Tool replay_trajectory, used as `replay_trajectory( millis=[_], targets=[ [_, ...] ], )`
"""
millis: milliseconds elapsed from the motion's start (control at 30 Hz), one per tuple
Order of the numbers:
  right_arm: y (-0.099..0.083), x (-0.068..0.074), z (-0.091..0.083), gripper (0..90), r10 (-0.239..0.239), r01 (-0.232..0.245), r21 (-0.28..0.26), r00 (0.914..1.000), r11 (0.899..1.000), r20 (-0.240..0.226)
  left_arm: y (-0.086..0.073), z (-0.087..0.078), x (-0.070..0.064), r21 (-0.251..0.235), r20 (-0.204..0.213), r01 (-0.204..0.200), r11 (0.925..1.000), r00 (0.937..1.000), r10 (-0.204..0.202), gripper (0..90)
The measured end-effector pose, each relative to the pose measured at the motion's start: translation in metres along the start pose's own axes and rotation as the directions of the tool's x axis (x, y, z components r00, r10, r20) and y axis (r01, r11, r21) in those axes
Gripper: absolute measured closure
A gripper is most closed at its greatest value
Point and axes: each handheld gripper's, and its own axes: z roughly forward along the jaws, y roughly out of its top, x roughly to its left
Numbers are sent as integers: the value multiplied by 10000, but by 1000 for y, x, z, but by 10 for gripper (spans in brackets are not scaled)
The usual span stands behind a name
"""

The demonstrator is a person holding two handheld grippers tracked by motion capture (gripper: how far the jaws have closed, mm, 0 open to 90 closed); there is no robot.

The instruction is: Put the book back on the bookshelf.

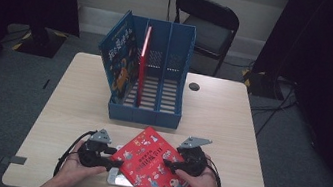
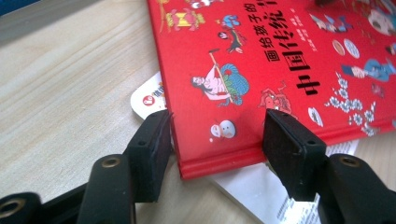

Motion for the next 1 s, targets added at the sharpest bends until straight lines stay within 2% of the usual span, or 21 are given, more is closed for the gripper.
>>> replay_trajectory(
  millis=[133,367,533,733,867,1000],
  targets=[
    [0,-1,-2,305,20,-20,64,10000,10000,31,2,2,-2,-103,-205,-43,9999,9998,41,432],
    [-5,-3,-8,321,254,-256,137,9996,9996,118,9,8,4,-250,-490,197,9995,9986,-209,421],
    [-8,-3,-12,318,412,-417,194,9988,9989,256,11,11,7,-431,-504,422,9982,9977,-443,443],
    [-13,-1,-16,319,502,-506,138,9983,9986,289,15,14,8,-531,-651,404,9978,9969,-439,451],
    [-14,1,-17,315,539,-544,124,9978,9984,381,18,15,10,-368,-589,463,9982,9971,-484,450],
    [-17,2,-19,313,539,-544,129,9978,9984,393,23,17,10,-243,-817,392,9989,9958,-411,452]
  ],
)
